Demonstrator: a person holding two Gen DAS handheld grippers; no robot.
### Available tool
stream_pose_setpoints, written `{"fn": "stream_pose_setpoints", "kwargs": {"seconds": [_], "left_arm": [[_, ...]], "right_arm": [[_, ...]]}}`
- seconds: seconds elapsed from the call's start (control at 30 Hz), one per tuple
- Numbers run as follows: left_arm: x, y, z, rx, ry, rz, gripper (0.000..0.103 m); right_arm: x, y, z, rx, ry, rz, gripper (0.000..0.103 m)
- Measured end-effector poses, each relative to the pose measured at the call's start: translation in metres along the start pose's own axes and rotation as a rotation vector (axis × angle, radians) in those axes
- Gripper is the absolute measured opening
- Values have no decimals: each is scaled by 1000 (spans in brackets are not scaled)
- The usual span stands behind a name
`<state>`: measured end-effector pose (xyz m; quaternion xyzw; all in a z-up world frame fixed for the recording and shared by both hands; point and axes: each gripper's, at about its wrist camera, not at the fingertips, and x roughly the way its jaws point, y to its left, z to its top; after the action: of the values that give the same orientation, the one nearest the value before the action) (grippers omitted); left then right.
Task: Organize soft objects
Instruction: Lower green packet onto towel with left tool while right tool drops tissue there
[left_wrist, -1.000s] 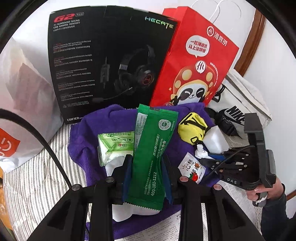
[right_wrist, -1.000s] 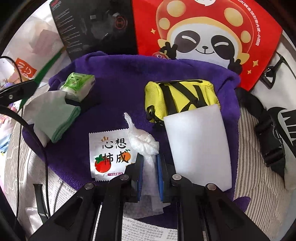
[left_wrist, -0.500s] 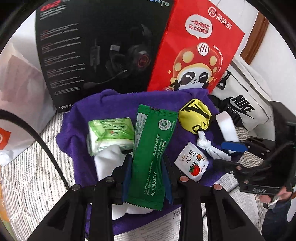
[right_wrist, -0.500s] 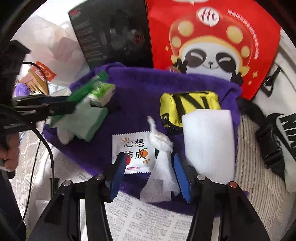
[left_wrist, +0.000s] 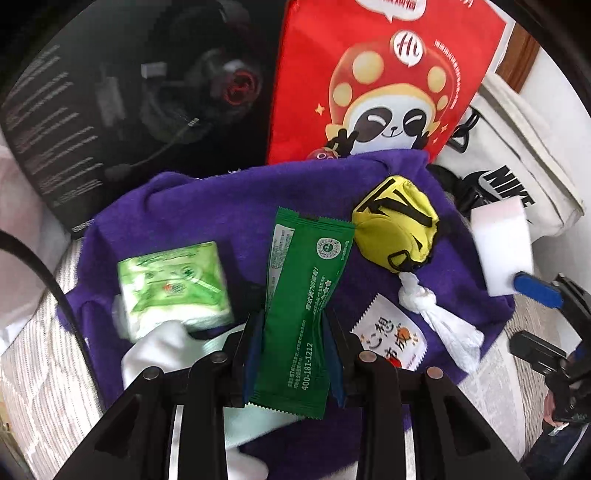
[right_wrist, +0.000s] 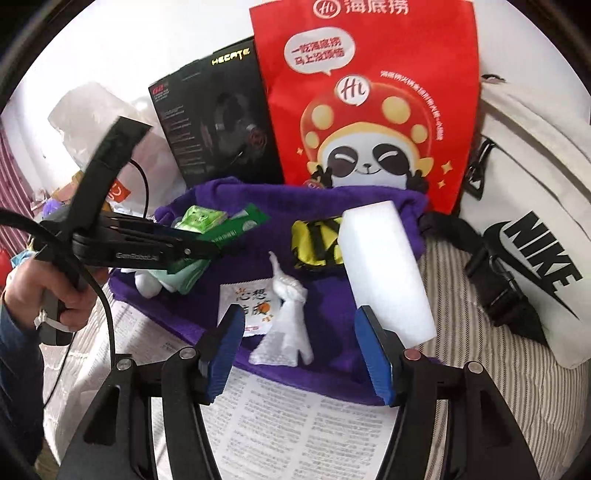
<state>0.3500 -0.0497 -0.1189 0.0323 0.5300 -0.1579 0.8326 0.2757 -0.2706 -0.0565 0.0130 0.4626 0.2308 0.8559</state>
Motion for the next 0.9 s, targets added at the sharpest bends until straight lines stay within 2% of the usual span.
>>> {"fn": "stream_pose_setpoints", "kwargs": {"seconds": [0.13, 0.33, 0.5, 0.63, 0.77, 0.9], "left_arm": [[19, -2, 6, -8, 21, 12, 32], [25, -15, 8, 43, 23, 61, 36], [26, -25, 7, 78, 43, 100, 41], [24, -27, 4, 74, 63, 114, 49], [11, -26, 1, 65, 55, 110, 51], [-9, -22, -4, 73, 30, 119, 55]], "right_arm": [[-2, 0, -2, -31, -71, -12, 62], [-4, -2, -10, -21, -84, 16, 62], [-3, 1, -14, -22, -77, 44, 62], [8, -2, -15, 10, -43, 116, 62], [19, -8, -17, 74, 14, 204, 62], [19, -5, -16, 78, 21, 210, 62]]}}
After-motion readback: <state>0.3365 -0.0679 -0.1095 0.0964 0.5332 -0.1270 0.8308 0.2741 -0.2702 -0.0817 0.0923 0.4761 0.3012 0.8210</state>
